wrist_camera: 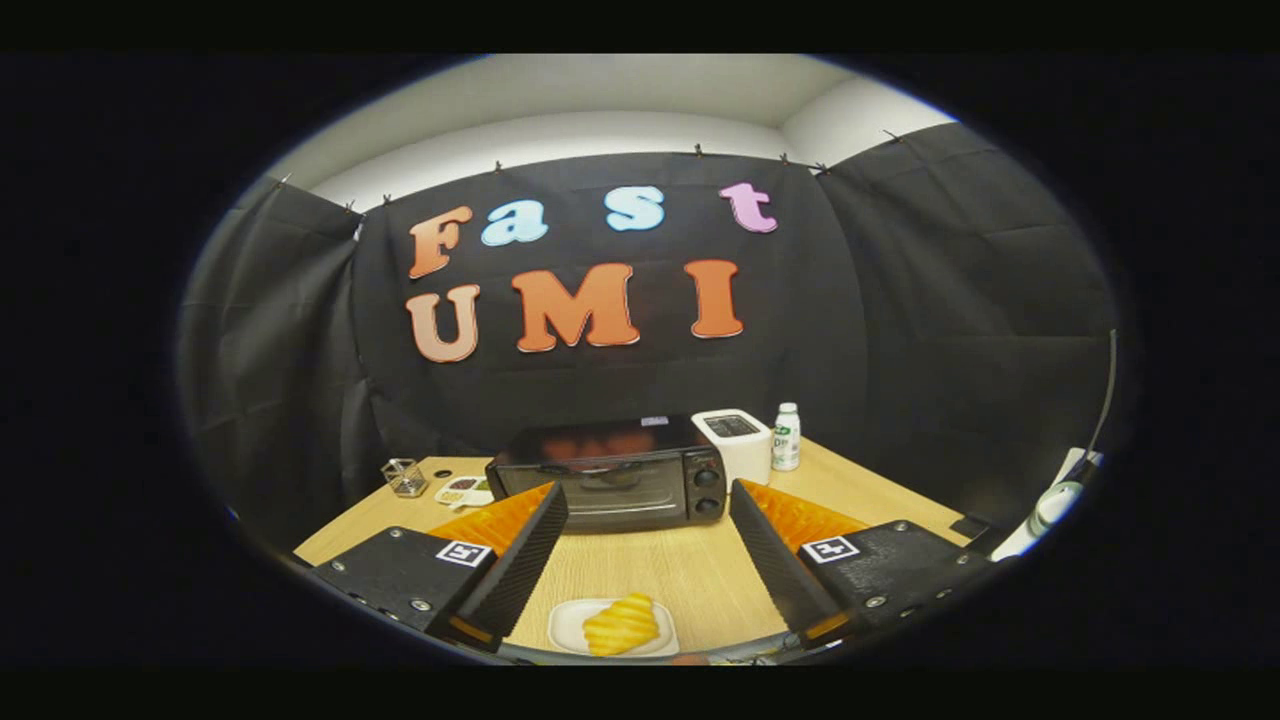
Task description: Open the toaster oven, put the food inside, and close the toaster oven door.
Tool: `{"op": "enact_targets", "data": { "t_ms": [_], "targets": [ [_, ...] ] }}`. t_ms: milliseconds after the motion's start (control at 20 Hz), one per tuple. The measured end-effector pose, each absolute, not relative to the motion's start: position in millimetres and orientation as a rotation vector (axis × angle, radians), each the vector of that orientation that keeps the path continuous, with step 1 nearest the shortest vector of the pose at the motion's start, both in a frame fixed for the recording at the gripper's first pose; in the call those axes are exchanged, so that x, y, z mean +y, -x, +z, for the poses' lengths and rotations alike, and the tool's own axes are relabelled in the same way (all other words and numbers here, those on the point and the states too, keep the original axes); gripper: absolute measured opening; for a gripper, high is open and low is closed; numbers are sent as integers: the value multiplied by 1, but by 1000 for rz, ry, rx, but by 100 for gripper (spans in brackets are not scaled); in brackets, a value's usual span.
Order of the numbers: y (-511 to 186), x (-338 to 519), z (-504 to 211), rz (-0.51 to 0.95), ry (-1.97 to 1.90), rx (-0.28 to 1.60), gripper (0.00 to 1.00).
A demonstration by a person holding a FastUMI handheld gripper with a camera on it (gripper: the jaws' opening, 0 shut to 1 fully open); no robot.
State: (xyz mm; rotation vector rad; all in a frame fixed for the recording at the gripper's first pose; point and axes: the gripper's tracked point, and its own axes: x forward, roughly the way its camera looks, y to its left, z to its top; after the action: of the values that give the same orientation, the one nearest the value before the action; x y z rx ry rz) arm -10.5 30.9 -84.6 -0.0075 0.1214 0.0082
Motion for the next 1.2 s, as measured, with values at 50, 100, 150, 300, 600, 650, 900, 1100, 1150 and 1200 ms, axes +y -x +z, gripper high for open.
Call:
{"op": "enact_targets", "data": {
  "t_ms": [50,100,150,300,600,650,900,1100,1150,1200],
  "targets": [
    [13,35,-93,12,9,127,97],
    [16,38,-101,17,13,136,97],
    [20,42,-112,16,20,147,97],
    [31,48,-142,-6,54,171,97],
    [47,59,-216,-47,81,251,97],
    [48,61,-225,-48,69,259,97],
    [53,64,-268,-73,44,308,97],
    [53,64,-284,-83,75,341,97],
    [49,64,-282,-77,84,340,97],
    [44,64,-276,-74,93,334,97]
  ]
}}
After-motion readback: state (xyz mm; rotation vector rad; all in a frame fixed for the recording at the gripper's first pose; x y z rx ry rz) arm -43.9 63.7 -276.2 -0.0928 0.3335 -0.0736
